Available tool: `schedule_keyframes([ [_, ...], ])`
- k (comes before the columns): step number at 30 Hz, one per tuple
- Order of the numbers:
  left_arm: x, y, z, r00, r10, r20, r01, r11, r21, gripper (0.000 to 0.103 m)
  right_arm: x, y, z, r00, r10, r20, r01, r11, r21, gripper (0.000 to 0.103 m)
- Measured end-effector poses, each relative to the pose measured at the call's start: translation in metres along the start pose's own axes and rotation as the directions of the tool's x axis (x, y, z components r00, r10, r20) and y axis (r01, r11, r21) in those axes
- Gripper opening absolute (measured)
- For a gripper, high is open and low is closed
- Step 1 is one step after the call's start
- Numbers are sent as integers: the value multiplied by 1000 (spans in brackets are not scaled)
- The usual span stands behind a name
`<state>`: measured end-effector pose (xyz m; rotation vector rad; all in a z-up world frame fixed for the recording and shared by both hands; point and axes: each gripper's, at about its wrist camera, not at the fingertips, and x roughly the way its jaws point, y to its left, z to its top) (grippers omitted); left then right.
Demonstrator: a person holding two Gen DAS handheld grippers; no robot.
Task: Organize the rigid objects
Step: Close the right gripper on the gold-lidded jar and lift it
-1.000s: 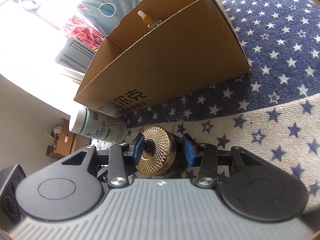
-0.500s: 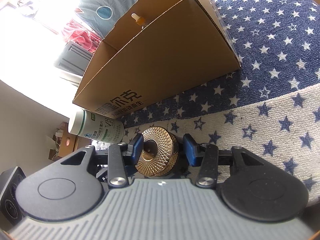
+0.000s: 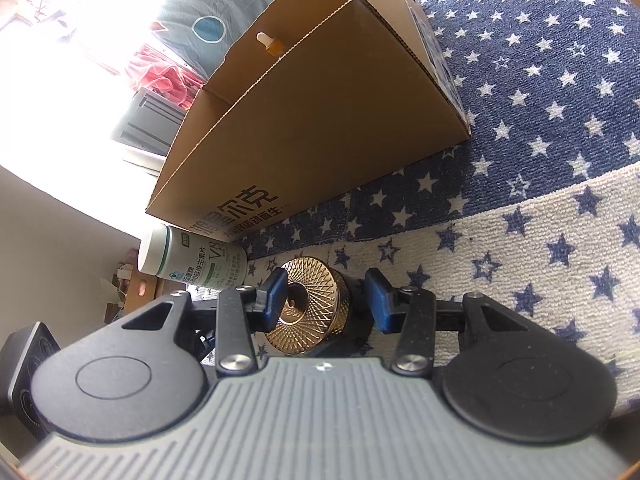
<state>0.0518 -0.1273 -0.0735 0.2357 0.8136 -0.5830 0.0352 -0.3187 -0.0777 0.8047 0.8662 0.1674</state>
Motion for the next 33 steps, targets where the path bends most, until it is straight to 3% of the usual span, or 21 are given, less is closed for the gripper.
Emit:
schedule_keyframes([
  [15, 3, -6, -2, 1000, -9, -21, 8, 1000, -27, 59, -3, 2, -9, 1000, 13, -12, -13, 1000, -21, 43],
  [33, -1, -11, -7, 999, -7, -42, 8, 1000, 16, 58, -8, -4, -18, 1000, 22, -7, -21, 1000, 9, 43],
])
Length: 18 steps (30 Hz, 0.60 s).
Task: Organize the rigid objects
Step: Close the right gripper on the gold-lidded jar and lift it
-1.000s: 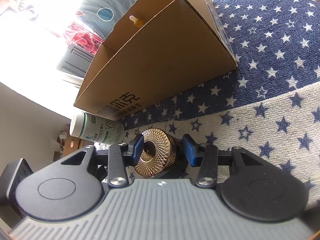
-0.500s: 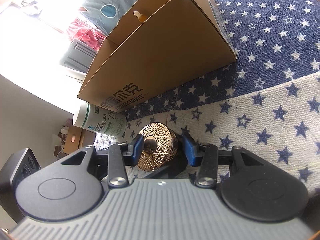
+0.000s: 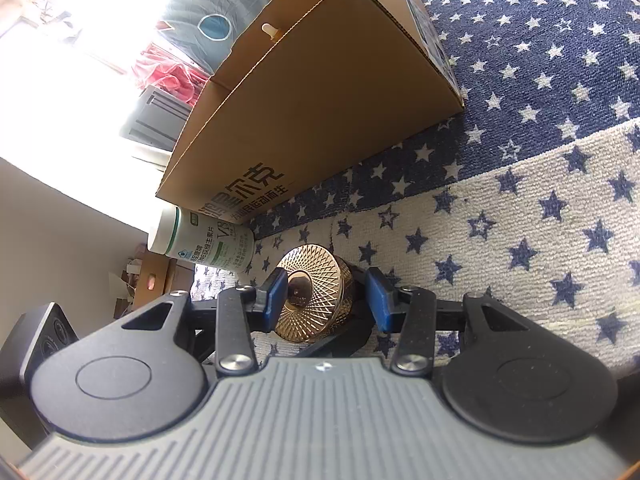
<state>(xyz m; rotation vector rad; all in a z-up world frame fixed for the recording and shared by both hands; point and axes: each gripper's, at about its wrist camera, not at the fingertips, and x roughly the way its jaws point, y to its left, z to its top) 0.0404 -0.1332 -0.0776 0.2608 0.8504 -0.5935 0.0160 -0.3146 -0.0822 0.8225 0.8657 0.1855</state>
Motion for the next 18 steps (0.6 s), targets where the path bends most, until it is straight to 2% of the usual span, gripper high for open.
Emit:
schedule_keyframes([
  [18, 4, 1, 2, 1000, 0, -19, 0, 1000, 5, 57, 1, -1, 0, 1000, 5, -3, -5, 1000, 4, 43],
])
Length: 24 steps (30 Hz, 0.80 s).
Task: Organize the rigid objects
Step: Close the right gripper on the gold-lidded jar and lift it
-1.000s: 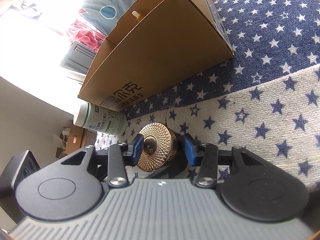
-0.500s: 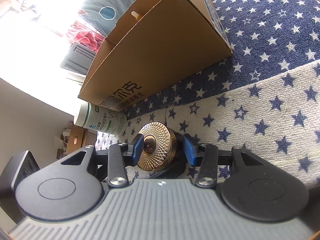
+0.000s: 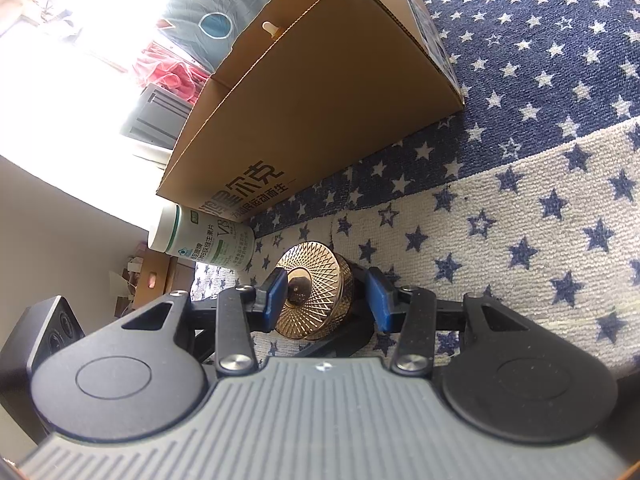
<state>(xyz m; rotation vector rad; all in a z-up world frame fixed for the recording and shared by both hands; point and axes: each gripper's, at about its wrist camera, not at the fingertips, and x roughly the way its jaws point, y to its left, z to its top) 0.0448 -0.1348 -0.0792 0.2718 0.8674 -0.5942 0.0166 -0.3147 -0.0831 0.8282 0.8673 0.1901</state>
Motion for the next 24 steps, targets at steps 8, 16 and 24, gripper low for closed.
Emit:
schedule_keyframes([
  [8, 0, 1, 0, 1000, 0, 3, 0, 1000, -15, 57, 0, 1, 0, 1000, -2, -3, 2, 1000, -8, 44],
  [16, -4, 3, 0, 1000, -1, 9, 1, 1000, -29, 57, 0, 3, 1, 1000, 3, -4, -3, 1000, -10, 44],
  [24, -6, 4, 0, 1000, -3, 21, 4, 999, -34, 57, 1, 7, 2, 1000, 1, -1, -1, 1000, -17, 45],
])
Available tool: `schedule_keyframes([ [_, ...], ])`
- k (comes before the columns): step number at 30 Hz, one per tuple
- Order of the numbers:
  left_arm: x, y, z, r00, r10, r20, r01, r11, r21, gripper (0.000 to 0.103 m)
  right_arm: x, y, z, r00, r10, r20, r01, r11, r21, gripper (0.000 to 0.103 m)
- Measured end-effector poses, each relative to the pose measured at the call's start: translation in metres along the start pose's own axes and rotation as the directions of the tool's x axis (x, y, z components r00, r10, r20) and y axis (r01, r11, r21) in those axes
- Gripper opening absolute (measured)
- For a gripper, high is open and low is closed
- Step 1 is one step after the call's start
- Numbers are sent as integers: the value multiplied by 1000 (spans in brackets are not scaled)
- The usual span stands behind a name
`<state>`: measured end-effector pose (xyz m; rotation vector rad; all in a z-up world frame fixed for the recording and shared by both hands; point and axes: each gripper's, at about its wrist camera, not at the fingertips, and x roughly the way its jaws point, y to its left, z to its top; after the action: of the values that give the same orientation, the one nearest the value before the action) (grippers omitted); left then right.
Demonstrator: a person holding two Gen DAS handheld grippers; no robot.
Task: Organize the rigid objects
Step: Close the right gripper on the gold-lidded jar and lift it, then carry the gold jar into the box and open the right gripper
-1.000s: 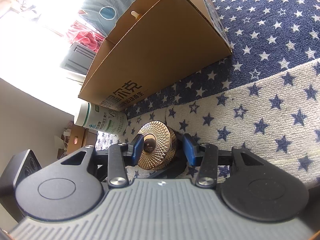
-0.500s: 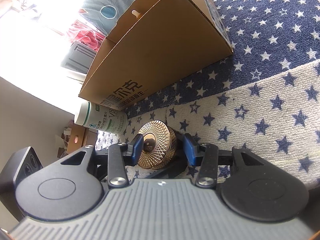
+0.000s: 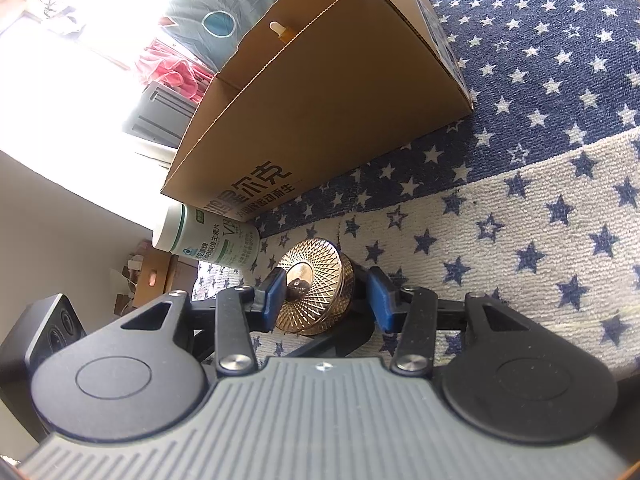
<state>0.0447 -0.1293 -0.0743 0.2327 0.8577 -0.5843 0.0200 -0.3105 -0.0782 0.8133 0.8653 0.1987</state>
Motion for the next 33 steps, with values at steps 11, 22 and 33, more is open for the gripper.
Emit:
schedule_keyframes([
  [11, 3, -1, 0, 1000, -7, -1, 7, 1000, -4, 57, 3, 0, 1, 1000, -14, -4, 14, 1000, -6, 45],
  [22, 5, -7, -4, 1000, -8, 9, 7, 999, 45, 57, -3, -6, -3, 1000, -15, 0, 15, 1000, 10, 45],
  [33, 1, -7, 0, 1000, -5, 9, 5, 999, 36, 57, -10, -9, -6, 1000, 7, 4, -8, 1000, 8, 46],
])
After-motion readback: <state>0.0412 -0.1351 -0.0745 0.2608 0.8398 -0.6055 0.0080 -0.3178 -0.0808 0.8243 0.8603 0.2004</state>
